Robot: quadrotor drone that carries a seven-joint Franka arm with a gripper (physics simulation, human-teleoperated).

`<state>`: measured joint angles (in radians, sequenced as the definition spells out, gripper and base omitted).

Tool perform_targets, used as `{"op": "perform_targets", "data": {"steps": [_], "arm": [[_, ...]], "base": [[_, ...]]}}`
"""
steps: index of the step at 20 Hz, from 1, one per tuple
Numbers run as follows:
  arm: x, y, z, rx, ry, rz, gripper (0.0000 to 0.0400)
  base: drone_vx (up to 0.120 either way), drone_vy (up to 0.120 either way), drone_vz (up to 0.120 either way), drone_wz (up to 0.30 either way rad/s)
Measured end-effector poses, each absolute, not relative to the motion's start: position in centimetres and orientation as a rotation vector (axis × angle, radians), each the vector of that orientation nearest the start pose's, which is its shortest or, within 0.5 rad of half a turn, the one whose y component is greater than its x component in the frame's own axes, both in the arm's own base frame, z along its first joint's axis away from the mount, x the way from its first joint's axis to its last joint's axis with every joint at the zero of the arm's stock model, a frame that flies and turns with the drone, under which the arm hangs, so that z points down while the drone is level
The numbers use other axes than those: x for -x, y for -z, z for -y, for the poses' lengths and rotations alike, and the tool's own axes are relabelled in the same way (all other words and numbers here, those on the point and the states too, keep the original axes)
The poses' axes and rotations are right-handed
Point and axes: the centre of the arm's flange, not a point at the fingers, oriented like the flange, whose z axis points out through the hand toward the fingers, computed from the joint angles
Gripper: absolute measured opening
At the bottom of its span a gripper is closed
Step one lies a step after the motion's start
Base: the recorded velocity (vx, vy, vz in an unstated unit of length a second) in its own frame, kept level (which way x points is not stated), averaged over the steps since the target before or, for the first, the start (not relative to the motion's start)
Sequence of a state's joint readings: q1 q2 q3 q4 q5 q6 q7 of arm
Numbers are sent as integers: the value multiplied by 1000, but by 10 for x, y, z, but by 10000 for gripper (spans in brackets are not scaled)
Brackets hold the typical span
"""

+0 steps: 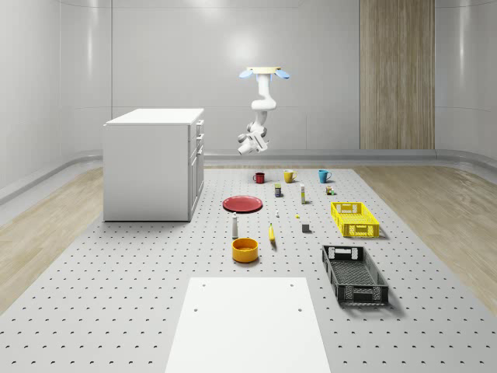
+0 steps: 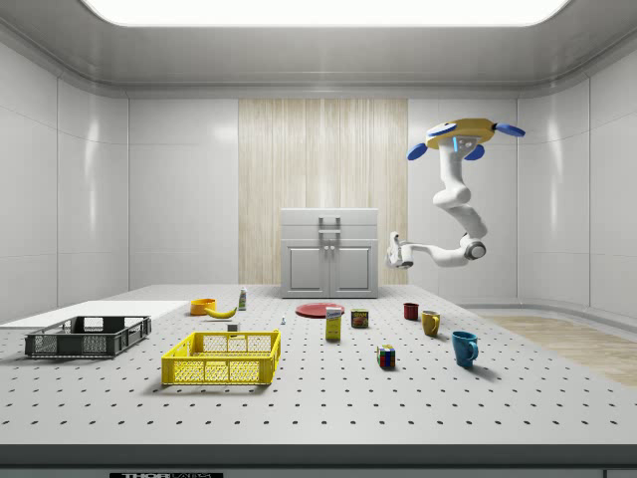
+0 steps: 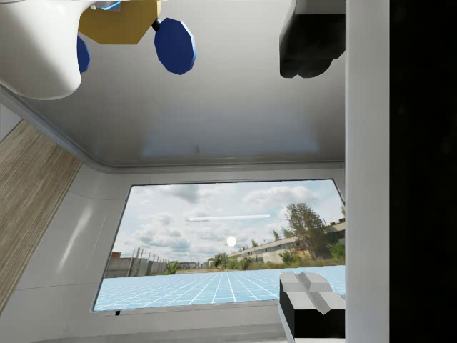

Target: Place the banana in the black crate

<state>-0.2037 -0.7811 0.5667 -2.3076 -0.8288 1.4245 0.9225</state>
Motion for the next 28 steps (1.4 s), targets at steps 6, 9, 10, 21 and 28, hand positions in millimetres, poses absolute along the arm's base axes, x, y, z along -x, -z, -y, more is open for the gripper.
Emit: {"op": "perform_targets", "data": {"steps": [6,9,10,21,28], "arm": [[-306,-531,-78,-869,-752,374,400],[-307,-507,-52,-530,-778,234,400],[-307,-503,-45,-446,-781,198,400],[-307,-491,-6,-62,-785,30,400],[-307,-491,-2,-18,-784,10,400]], "base": [[120,0,-120,0],[120,0,-120,0],[120,0,-120,0],[120,0,-113,0],[120,0,-11,0]]}}
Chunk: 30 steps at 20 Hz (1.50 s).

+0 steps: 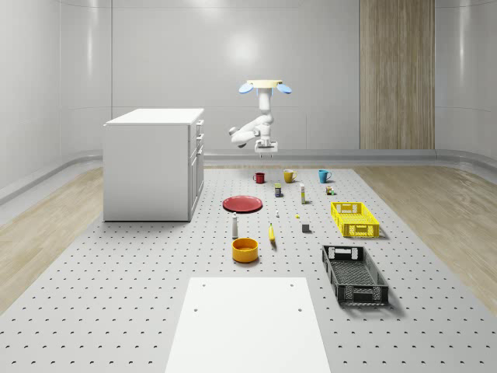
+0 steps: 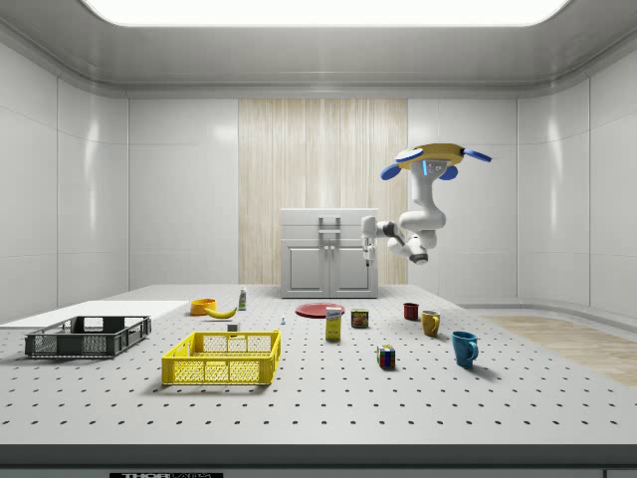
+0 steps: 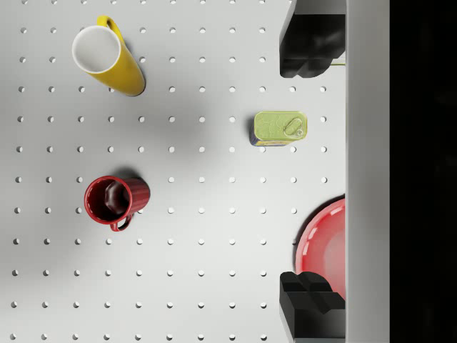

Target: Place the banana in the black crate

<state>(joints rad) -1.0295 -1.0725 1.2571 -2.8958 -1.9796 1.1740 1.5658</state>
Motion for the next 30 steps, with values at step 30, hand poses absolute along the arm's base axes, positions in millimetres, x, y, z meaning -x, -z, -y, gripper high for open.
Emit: {"op": "perform_targets", "data": {"steps": [30], "arm": [[-307,-491,0,-1,-785,2,400]], "base": [[120,0,-71,0]]}}
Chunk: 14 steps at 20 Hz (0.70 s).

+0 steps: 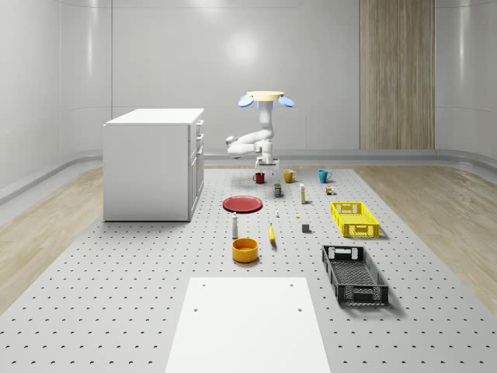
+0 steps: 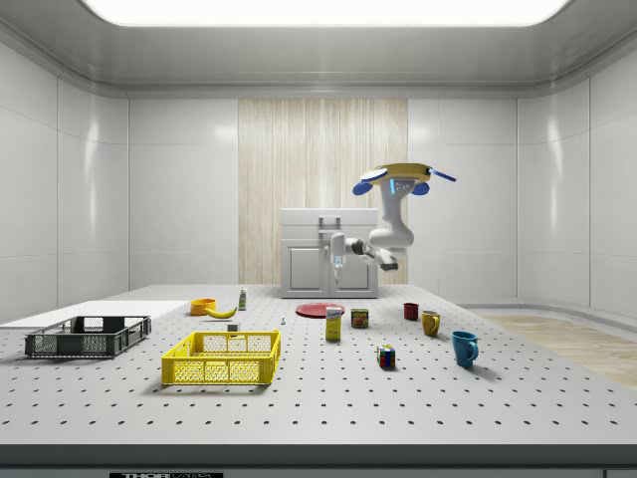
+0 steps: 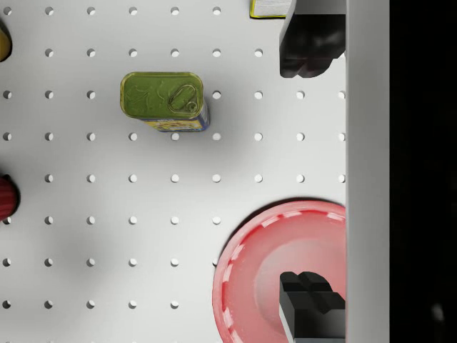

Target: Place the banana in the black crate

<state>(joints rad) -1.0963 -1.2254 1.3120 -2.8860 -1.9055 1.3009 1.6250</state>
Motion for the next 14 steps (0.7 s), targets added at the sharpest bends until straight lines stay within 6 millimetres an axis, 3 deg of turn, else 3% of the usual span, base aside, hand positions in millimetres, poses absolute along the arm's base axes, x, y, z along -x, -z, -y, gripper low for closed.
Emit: {"op": "perform_targets", "data": {"steps": [3,14], "arm": [[-307,-491,0,-1,-785,2,400],[-307,-491,0,-1,-785,2,400]], "base": [[120,0,-120,0],[120,0,0,0]]}}
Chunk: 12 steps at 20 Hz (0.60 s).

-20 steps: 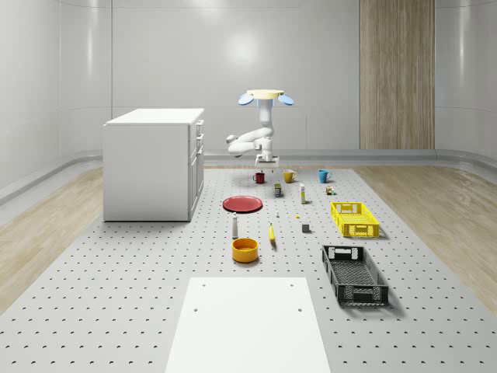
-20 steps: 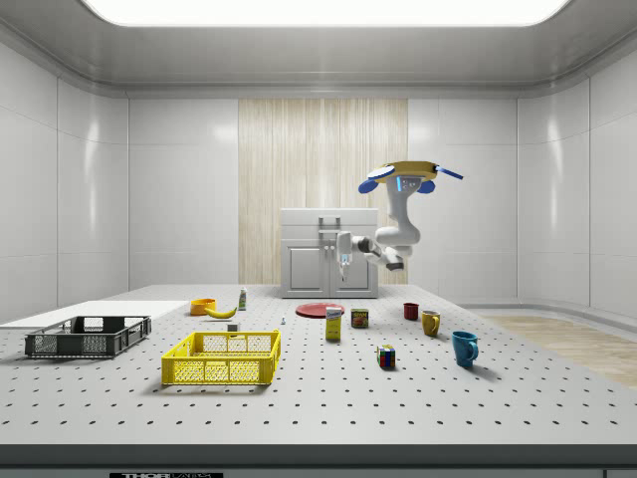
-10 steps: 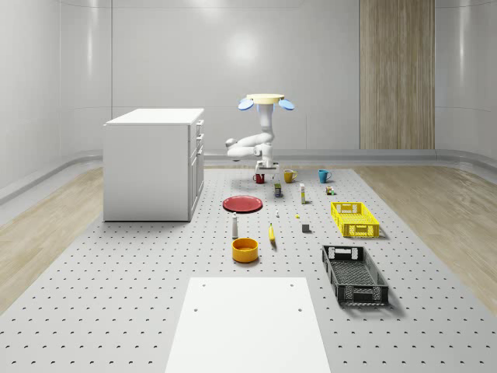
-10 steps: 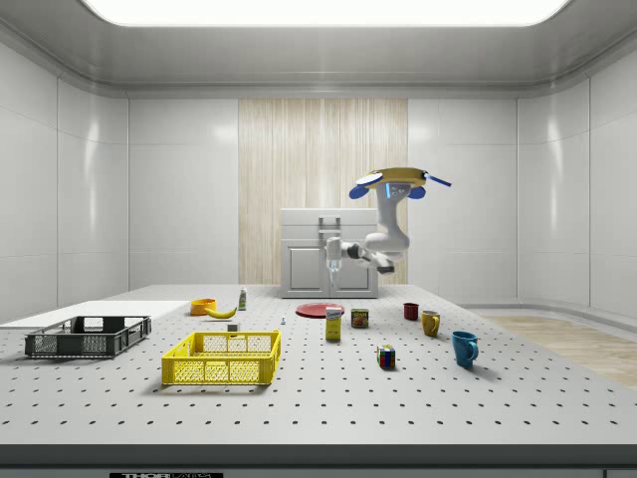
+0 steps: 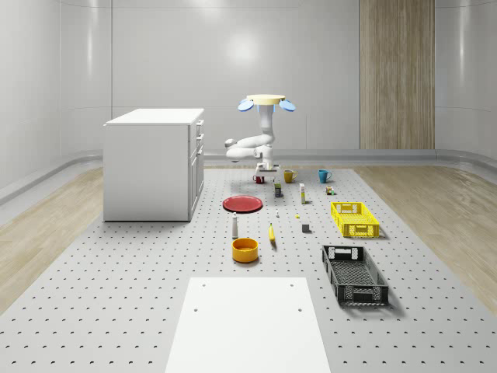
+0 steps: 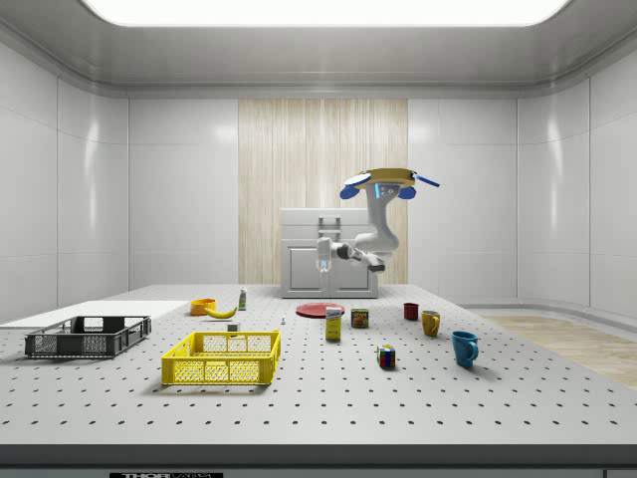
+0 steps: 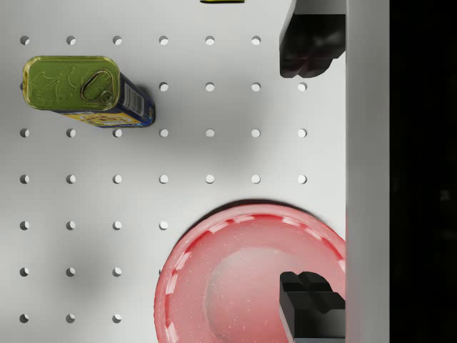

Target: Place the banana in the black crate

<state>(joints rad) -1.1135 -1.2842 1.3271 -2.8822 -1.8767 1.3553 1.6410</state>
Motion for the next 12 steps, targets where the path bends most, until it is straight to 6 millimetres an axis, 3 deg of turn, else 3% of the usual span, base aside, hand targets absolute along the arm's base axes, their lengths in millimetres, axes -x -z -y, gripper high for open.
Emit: {"op": "perform_targets", "data": {"steps": [7,12], "arm": [[-307,-491,0,-1,-785,2,400],[-307,-491,0,-1,-785,2,400]], "base": [[120,0,0,0],[120,0,-120,0]]}}
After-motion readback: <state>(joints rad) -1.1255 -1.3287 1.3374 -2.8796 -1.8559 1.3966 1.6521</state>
